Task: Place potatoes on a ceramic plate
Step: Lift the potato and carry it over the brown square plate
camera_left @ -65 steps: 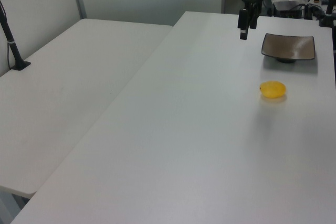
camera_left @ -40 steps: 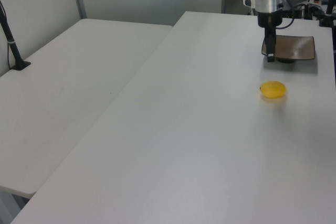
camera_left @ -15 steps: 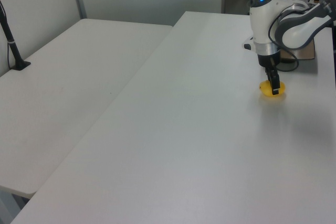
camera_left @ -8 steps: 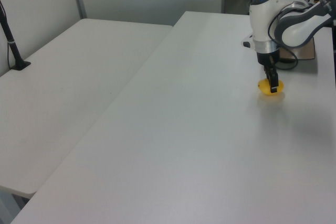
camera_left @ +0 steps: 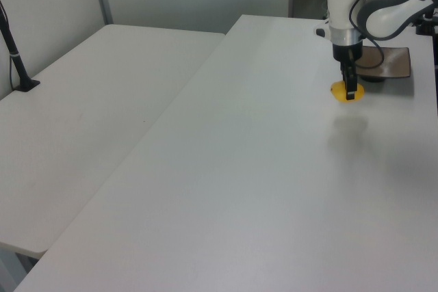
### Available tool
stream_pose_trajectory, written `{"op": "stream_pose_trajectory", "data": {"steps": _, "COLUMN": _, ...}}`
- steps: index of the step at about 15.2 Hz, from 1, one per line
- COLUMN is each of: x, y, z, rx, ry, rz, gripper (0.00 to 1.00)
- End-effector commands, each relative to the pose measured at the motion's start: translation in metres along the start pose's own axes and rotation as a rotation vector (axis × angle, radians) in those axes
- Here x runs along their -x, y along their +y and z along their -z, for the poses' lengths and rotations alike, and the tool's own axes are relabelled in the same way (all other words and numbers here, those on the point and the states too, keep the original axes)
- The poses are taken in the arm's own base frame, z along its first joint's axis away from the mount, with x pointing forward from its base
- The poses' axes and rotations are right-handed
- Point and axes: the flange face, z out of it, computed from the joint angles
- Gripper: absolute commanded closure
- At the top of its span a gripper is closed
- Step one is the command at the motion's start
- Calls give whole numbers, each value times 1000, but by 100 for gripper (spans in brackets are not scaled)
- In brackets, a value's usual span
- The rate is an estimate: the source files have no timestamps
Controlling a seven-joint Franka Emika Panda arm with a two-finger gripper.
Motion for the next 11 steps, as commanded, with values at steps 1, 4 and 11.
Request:
{"op": "stream_pose_trajectory", "data": {"steps": 1, "x": 18, "y": 29, "z": 15, "rx": 3, "ry": 8, "rz": -40, "gripper": 55}}
{"op": "stream_pose_trajectory", "data": {"steps": 4, "x": 30, "y": 56, "z": 18, "rx": -2, "ry": 10, "rz": -28, "gripper": 54}}
{"op": "stream_pose_trajectory", "data": {"steps": 11, "x": 68, "y": 130, "z": 12, "rx": -2, "ry": 22, "rz": -8, "gripper": 53}}
